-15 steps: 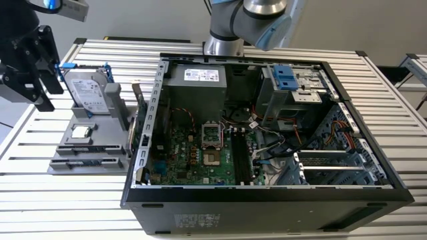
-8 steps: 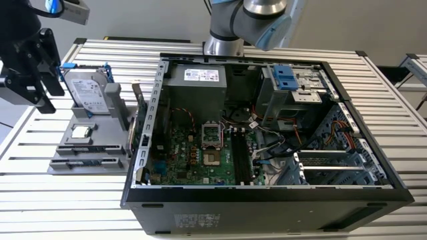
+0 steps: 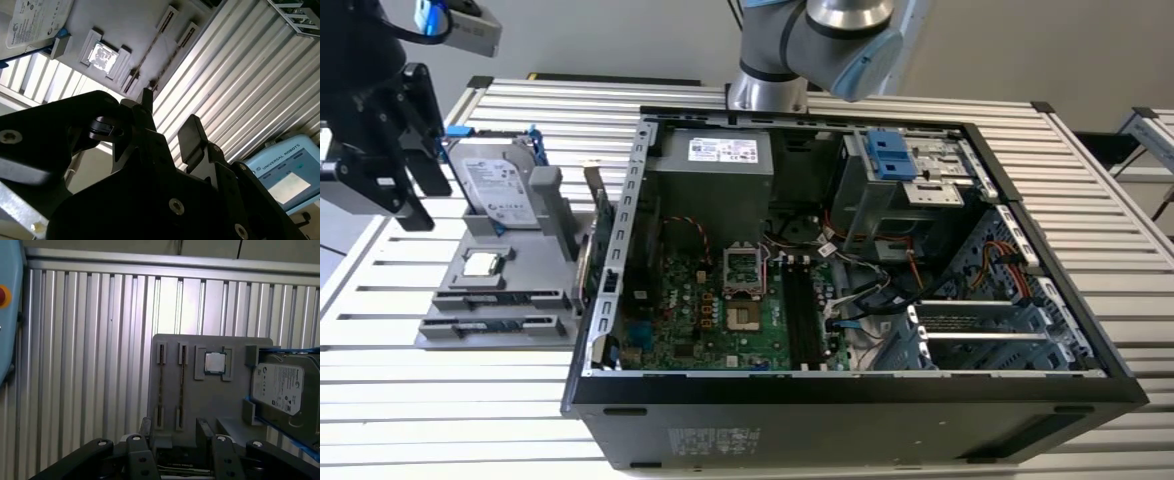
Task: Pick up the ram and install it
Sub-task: 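Pick up the ram and move it above insertion slot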
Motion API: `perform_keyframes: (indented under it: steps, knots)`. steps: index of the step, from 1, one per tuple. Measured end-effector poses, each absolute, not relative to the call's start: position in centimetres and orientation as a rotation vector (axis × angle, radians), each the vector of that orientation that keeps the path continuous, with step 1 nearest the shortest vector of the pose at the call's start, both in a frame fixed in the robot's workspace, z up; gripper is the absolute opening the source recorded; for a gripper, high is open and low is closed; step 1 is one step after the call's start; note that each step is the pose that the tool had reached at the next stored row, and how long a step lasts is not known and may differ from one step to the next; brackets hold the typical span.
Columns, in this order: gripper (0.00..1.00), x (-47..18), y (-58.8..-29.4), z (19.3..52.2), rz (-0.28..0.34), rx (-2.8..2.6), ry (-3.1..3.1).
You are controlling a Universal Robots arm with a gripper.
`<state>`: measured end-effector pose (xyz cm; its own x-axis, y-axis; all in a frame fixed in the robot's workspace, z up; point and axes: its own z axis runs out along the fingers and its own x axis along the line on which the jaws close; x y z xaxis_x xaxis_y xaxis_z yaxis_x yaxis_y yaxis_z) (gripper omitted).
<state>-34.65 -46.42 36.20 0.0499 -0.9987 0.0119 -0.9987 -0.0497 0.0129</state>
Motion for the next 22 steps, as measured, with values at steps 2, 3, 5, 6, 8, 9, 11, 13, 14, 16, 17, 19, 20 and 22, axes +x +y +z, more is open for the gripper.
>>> perform_keyframes:
  steps: [2,3,5,6,8,9,11,13,14,16,17,19,20,22]
  knots:
    - [1.00,-34.6,-46.4,36.1,0.000,2.263,-2.153]
    - [1.00,-34.6,-46.4,36.0,0.000,2.263,-2.153]
    - [1.00,-34.6,-46.4,35.9,0.000,2.263,-2.153]
    - [1.00,-34.6,-46.4,35.8,0.000,2.263,-2.153]
    - [1.00,-34.6,-46.4,35.7,0.000,2.263,-2.153]
    - [1.00,-34.6,-46.4,35.6,0.000,2.263,-2.153]
    - [1.00,-34.6,-46.4,35.5,0.000,2.263,-2.153]
    - [1.00,-34.6,-46.4,35.4,0.000,2.263,-2.153]
    - [1.00,-34.6,-46.4,35.4,0.000,2.263,-2.153]
    - [1.00,-34.6,-46.4,35.2,0.000,2.263,-2.153]
    - [1.00,-34.6,-46.4,35.2,0.000,2.263,-2.153]
    - [1.00,-34.6,-46.4,35.0,0.000,2.263,-2.153]
    - [1.00,-34.6,-46.4,35.0,0.000,2.263,-2.153]
    - [1.00,-34.6,-46.4,34.9,0.000,2.264,-2.153]
